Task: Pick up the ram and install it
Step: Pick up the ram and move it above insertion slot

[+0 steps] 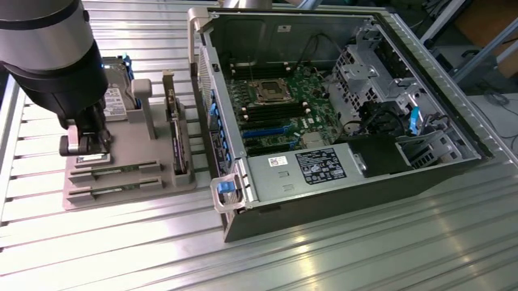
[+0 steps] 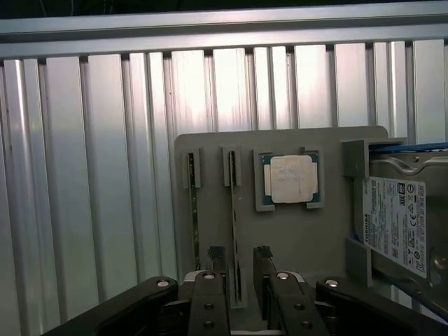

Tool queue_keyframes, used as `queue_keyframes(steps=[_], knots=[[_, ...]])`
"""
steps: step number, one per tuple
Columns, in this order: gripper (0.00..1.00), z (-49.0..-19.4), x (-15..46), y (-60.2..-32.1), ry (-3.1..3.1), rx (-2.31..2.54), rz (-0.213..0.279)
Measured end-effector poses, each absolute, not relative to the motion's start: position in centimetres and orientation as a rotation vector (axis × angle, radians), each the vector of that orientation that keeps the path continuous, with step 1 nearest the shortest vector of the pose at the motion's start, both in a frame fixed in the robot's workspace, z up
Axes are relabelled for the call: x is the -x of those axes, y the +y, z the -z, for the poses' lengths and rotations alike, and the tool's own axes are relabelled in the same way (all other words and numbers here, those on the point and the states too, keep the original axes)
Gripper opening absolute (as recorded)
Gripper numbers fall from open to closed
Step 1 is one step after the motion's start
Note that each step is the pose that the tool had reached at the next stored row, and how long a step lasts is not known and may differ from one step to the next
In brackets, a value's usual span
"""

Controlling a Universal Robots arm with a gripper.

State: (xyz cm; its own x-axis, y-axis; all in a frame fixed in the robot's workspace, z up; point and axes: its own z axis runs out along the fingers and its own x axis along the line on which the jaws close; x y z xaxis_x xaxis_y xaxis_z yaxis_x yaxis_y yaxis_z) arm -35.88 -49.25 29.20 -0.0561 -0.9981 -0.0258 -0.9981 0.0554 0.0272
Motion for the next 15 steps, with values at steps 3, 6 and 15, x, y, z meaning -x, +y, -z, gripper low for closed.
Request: queue_keyframes(steps=[3,6,15], knots=[[0.3,-28.5,35.9,-49.3,2.278,2.163,-0.059],[0.3,-28.2,35.9,-49.6,2.276,2.165,-0.059],[0.3,-27.1,35.7,-50.2,2.266,2.176,-0.06]])
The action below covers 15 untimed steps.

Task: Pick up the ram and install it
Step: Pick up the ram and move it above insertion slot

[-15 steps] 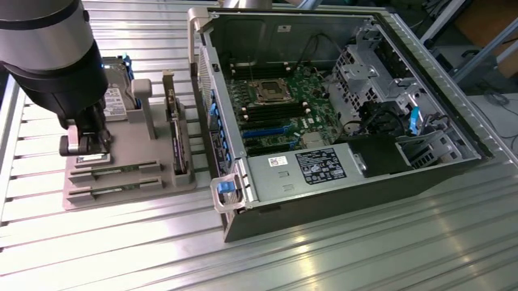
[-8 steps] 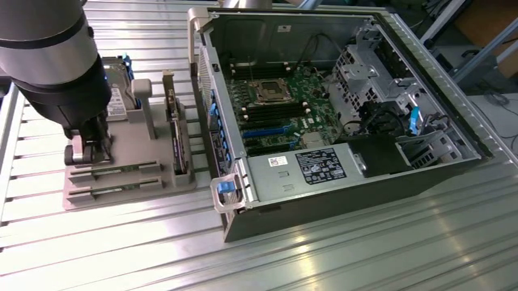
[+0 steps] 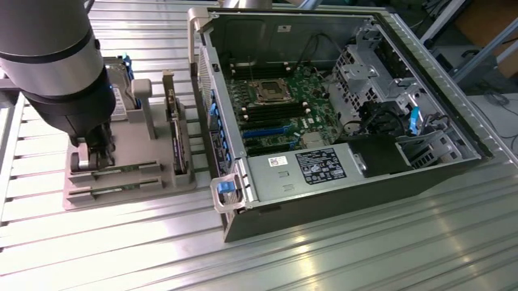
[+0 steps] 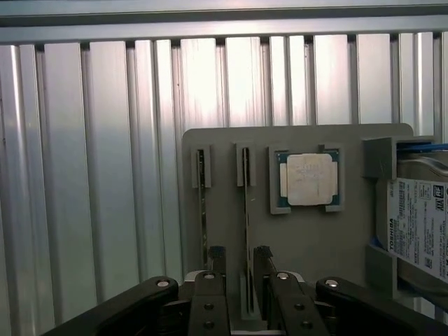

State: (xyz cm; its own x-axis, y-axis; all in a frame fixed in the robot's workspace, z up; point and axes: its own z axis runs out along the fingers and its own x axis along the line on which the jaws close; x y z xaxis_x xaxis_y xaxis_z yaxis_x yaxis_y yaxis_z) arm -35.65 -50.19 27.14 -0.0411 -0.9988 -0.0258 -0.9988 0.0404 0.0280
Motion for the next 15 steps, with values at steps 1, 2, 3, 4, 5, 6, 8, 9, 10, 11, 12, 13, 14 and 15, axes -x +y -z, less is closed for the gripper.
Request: queue_keyframes(steps=[1,2,3,4,5,6,8,9,10,11,12,13,14,15], knots=[[0.3,-27.0,35.6,-50.2,-2.264,-2.176,0.06],[0.3,-26.9,35.6,-50.3,-2.263,-2.177,0.06],[0.3,-26.7,35.5,-50.6,-2.262,-2.178,0.06],[0.3,-26.6,35.5,-50.8,-2.261,-2.179,0.06],[0.3,-26.4,35.5,-51.0,-2.26,-2.18,0.06],[0.3,-26.2,35.4,-51.3,-2.258,-2.182,0.06],[0.3,-26.0,35.3,-51.6,-2.256,-2.183,0.06],[0.3,-25.9,35.2,-51.7,-2.255,-2.184,0.06],[0.3,-25.8,35.1,-51.9,-2.253,-2.186,0.06],[0.3,-25.6,34.9,-52.0,-2.25,-2.188,0.061],[0.3,-25.5,34.8,-52.1,-2.249,-2.19,0.061],[0.3,-25.3,34.7,-52.3,-2.246,-2.192,0.061],[0.3,-25.2,34.7,-52.5,-2.245,-2.193,0.061],[0.3,-25.1,34.7,-52.5,-2.245,-2.194,0.061]])
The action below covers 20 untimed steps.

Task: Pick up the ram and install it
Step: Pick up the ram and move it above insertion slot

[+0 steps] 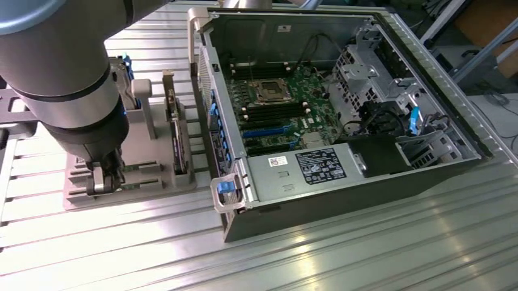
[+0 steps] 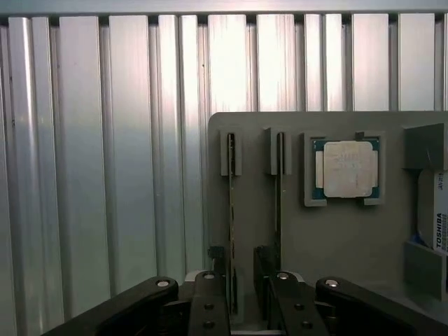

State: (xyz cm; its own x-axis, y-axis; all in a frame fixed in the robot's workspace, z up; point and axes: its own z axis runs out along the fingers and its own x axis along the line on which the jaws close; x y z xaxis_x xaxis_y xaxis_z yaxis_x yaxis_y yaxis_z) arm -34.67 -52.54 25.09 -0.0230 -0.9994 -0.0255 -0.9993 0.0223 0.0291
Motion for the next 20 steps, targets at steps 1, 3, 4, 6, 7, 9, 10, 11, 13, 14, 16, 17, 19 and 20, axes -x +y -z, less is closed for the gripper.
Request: queue_keyframes(steps=[1,3,4,6,7,9,10,11,13,14,16,17,19,20], knots=[[0.3,-25.0,34.7,-52.6,-2.244,-2.195,0.061],[0.3,-24.9,34.7,-52.8,-2.243,-2.196,0.061],[0.3,-24.7,34.7,-52.9,-2.241,-2.197,0.06],[0.3,-24.6,34.7,-53.0,-2.24,-2.198,0.06],[0.3,-24.5,34.7,-53.1,-2.239,-2.199,0.06],[0.3,-24.1,34.7,-53.3,-2.237,-2.201,0.06],[0.3,-23.9,34.7,-53.4,-2.237,-2.201,0.06],[0.3,-23.8,34.7,-53.4,-2.237,-2.201,0.06],[0.3,-23.5,34.7,-53.4,-2.236,-2.201,0.06],[0.3,-23.4,34.7,-53.4,-2.236,-2.202,0.06],[0.3,-23.2,34.7,-53.4,-2.236,-2.202,0.06],[0.3,-23.1,34.7,-53.4,-2.236,-2.202,0.059],[0.3,-22.8,34.7,-53.4,-2.235,-2.202,0.059],[0.3,-22.5,34.7,-53.5,-2.234,-2.203,0.058]])
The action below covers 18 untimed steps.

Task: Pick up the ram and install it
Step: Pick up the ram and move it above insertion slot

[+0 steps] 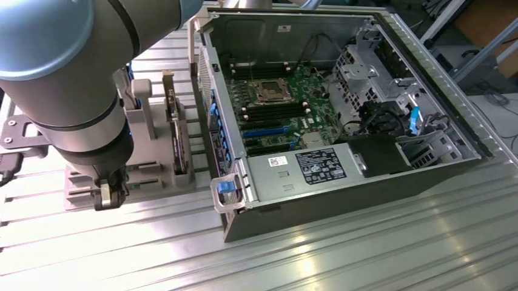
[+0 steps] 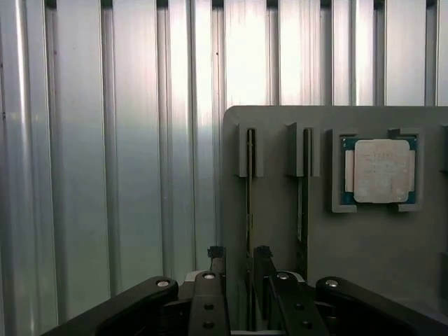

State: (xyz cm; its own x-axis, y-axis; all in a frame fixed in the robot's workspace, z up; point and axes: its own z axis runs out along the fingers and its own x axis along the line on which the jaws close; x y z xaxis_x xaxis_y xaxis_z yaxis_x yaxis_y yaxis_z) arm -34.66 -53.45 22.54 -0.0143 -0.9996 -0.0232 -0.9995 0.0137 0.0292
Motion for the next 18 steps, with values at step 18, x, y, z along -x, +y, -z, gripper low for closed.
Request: queue_keyframes(steps=[18], knots=[[0.3,-21.1,35.3,-52.6,-2.207,-2.217,0.044]])
